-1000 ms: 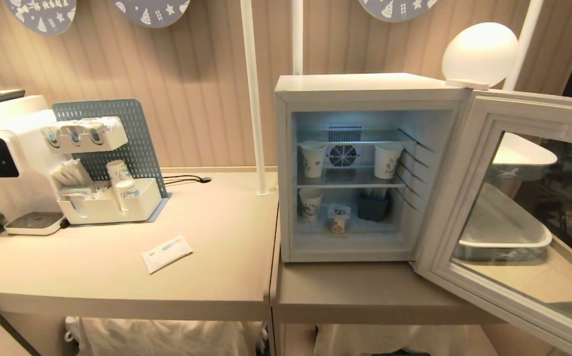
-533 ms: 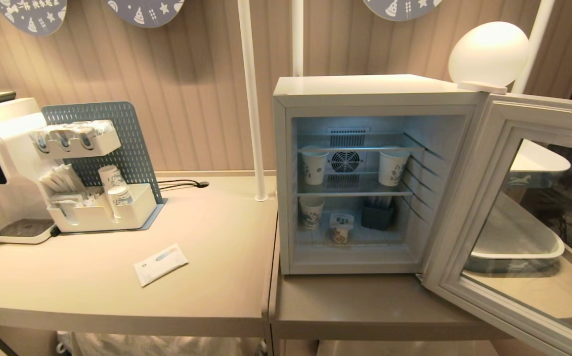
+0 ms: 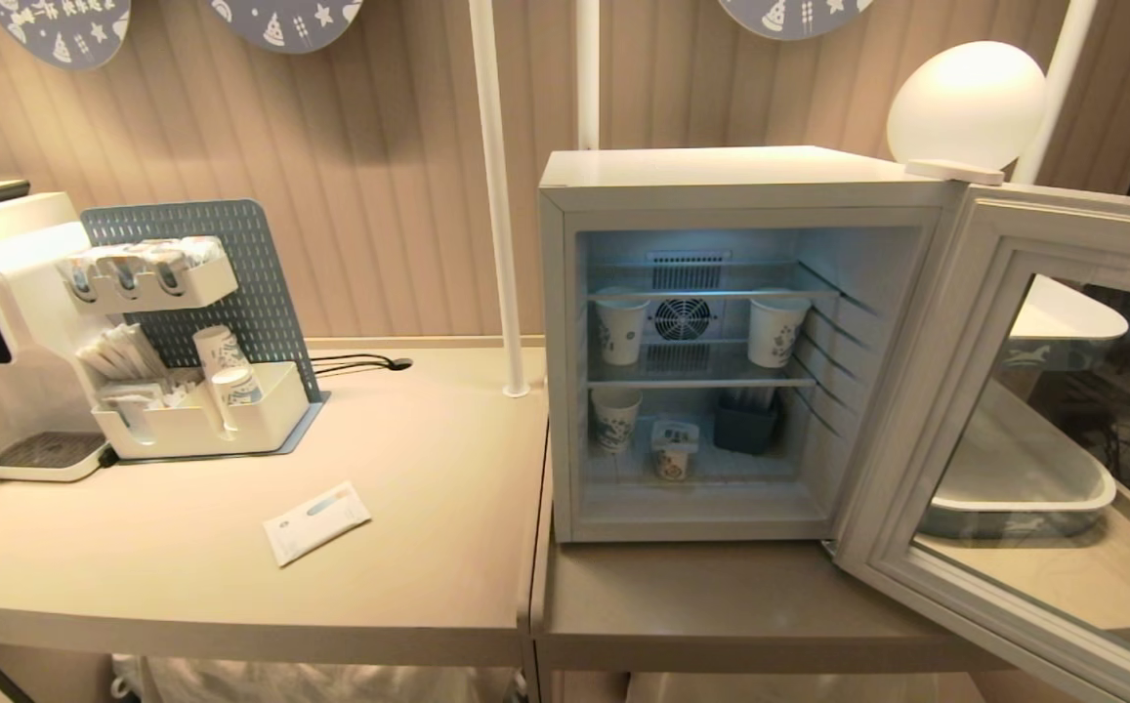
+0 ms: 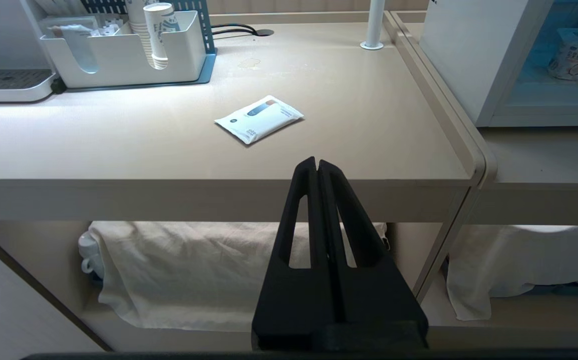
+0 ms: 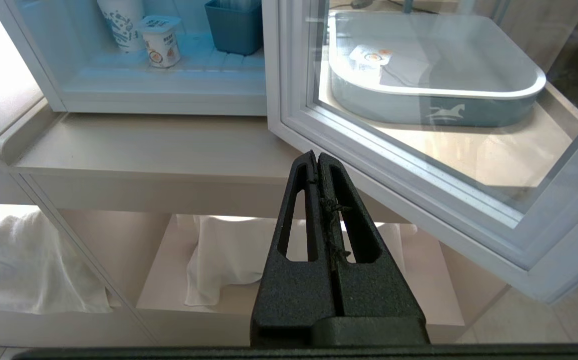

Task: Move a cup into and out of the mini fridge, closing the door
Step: Take the yoghurt out of the freezer

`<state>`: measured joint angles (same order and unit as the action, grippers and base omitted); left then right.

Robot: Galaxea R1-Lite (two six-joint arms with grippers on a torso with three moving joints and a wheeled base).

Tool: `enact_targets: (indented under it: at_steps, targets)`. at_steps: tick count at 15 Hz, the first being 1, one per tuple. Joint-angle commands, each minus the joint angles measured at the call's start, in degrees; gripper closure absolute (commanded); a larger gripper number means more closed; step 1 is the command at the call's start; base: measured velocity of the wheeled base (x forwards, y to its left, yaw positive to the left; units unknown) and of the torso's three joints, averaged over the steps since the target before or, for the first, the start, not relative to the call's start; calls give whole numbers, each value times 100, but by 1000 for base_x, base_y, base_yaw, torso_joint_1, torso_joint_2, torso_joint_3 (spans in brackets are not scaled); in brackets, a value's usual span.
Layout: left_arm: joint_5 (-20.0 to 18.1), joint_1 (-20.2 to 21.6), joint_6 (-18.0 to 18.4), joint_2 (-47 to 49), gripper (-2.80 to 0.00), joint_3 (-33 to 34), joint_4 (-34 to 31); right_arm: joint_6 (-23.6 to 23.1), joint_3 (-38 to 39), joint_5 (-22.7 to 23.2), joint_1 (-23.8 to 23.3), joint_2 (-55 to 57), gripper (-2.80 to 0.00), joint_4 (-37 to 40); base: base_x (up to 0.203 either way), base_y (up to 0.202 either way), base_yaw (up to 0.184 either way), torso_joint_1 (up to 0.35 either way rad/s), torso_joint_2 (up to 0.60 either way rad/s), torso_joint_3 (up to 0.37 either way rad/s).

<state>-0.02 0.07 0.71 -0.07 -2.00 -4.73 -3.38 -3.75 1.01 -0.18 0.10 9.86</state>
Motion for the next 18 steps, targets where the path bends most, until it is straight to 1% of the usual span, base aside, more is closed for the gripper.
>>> enact_targets:
  at_steps: [1,2,3,4,7,10,12,13,14,16,18]
  targets:
    - [2,1,8,7,0,-2,-10,7,-184,-7,-1,-4,0,-69,0,0,0,0,0,0]
    - [2,1,8,7,0,-2,-10,13,-591,1,0,43,0,-80,0,0,0,0,0,0]
    - [2,1,8,7,0,-2,-3,4,-1035,36,0,246,0,-31,0,0,0,0,0,0]
    - [2,1,8,7,0,-2,-4,-9,-1301,82,-2,604,0,15,0,0,0,0,0,0]
    - [2,1,0,7,0,-2,-2,-87,-2077,337,-1,2398,0,94,0,0,0,0,0,0]
    - [2,1,0,7,0,-2,-4,-530,-2545,889,14,4195,0,106,0,0,0,0,0,0]
    - [2,1,-18,7,0,-2,-2,-814,-2673,1191,149,5395,0,-69,0,0,0,0,0,0]
    - [2,1,-18,7,0,-2,-2,-901,-2666,1280,260,5897,0,-329,0,0,0,0,0,0]
    - [2,1,-18,7,0,-2,-2,-988,-2610,1358,443,6409,0,-773,0,0,0,0,0,0]
    - [2,1,-31,7,0,-2,-2,-1108,-2387,1473,910,7301,0,-1820,0,0,0,0,0,0]
    - [11,1,-62,7,0,-2,-2,-1146,-2156,1704,1340,8195,0,-2973,0,0,0,0,0,0]
